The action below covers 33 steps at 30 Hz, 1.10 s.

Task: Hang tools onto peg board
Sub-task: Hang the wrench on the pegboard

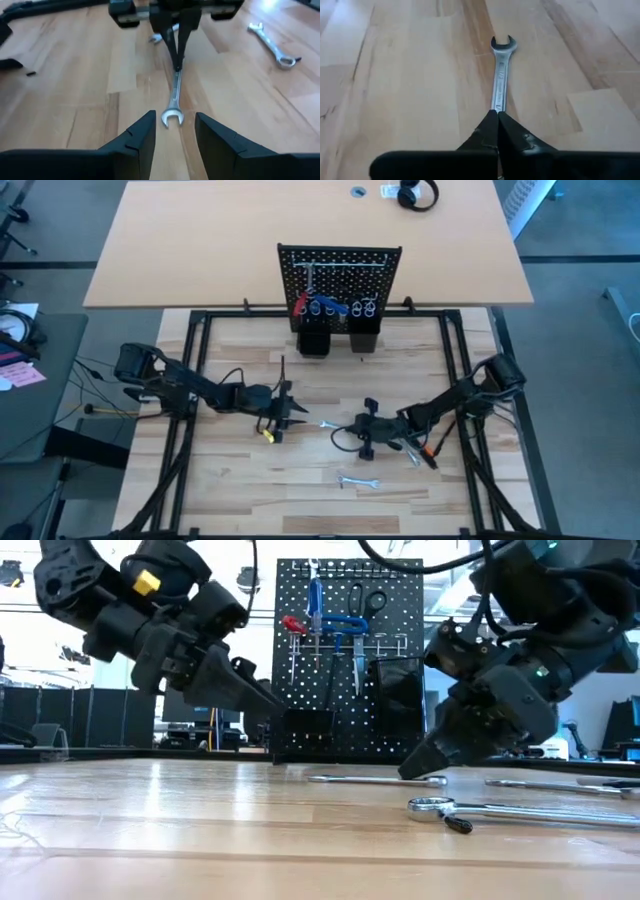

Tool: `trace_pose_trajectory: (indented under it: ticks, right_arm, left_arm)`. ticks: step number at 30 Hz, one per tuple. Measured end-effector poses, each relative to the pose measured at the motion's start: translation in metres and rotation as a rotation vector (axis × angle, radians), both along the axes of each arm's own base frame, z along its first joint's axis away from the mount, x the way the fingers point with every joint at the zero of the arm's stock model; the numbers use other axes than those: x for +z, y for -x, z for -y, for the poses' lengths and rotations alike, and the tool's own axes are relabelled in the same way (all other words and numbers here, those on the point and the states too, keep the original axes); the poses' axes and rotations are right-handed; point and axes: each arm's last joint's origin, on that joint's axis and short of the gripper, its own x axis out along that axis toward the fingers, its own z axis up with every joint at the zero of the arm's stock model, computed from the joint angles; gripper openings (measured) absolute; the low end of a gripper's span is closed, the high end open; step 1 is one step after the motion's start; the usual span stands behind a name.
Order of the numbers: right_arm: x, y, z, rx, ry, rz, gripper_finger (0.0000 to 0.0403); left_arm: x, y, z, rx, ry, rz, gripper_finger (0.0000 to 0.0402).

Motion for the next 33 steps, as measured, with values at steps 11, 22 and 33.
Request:
trace_pose_trajectory:
  ticks: [11,22,33]
  right_arm:
    - [0.043,0.001,0.004,-0.062,-0.055,-0.05,0.0134]
    - [-0.004,0.001,-0.011,-0.031,-0.079,-0.234,0.0192]
    - [-0.001,-0.01,-0.013,-0.024,-0.057,-0.308,0.001]
  left_arm:
    - [0.0,-0.018,0.002,-0.007,-0.008,-0.069,0.013]
    - [0.0,-0.018,0.002,-0.005,-0.004,-0.075,0.013]
    - [0.0,-0.018,0.002,-0.004,-0.001,-0.072,0.013]
